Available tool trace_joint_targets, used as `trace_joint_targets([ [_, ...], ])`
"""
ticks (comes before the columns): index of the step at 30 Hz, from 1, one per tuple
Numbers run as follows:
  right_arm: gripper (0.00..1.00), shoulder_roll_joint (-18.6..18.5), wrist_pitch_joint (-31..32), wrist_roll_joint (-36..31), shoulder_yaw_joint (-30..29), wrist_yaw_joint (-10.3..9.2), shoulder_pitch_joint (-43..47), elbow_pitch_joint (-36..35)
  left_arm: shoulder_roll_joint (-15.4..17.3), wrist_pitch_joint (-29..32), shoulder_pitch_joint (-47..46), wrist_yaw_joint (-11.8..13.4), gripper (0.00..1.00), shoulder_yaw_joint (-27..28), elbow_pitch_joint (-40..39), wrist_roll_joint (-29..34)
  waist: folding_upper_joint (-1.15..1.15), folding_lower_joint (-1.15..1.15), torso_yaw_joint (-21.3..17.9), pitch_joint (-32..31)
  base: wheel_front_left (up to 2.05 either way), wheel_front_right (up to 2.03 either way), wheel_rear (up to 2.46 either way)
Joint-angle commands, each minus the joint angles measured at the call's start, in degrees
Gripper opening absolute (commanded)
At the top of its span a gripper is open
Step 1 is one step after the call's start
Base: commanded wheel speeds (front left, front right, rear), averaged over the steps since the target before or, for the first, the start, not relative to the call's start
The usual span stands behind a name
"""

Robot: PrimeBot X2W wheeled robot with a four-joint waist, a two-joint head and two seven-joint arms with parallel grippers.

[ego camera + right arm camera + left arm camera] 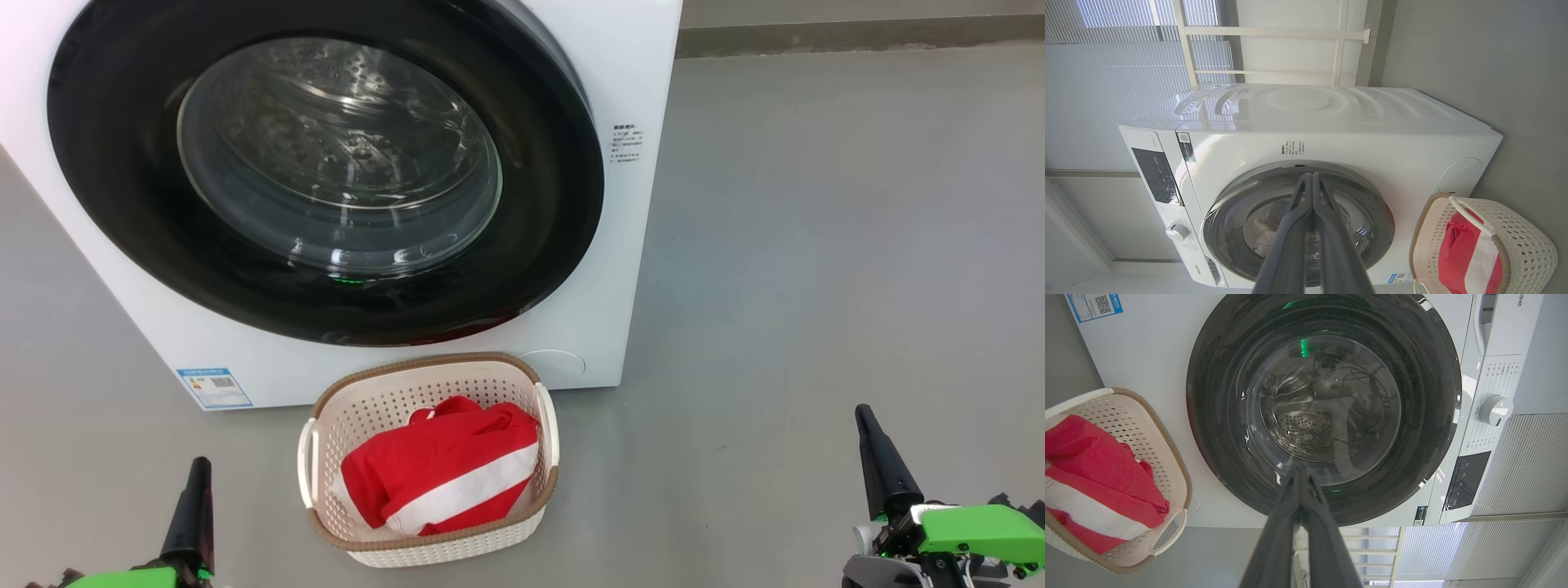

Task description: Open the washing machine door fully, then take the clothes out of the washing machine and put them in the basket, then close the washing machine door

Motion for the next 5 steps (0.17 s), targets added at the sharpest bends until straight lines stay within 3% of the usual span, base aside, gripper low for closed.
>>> trace_joint_targets([
  [1,0.0,0.0,0.4,-0.1,1.4,-0.04,-0.7,-1.5,1.0,0.4,-2.2,-0.2,0.0,2.0,-1.0,0.4,0.0,0.0,0.0,0.0,0.0,0.0,0.0],
  [5,0.0,0.0,0.4,-0.1,1.4,-0.04,-0.7,-1.5,1.0,0.4,-2.2,-0.2,0.0,2.0,-1.0,0.4,0.0,0.0,0.0,0.0,0.0,0.0,0.0],
])
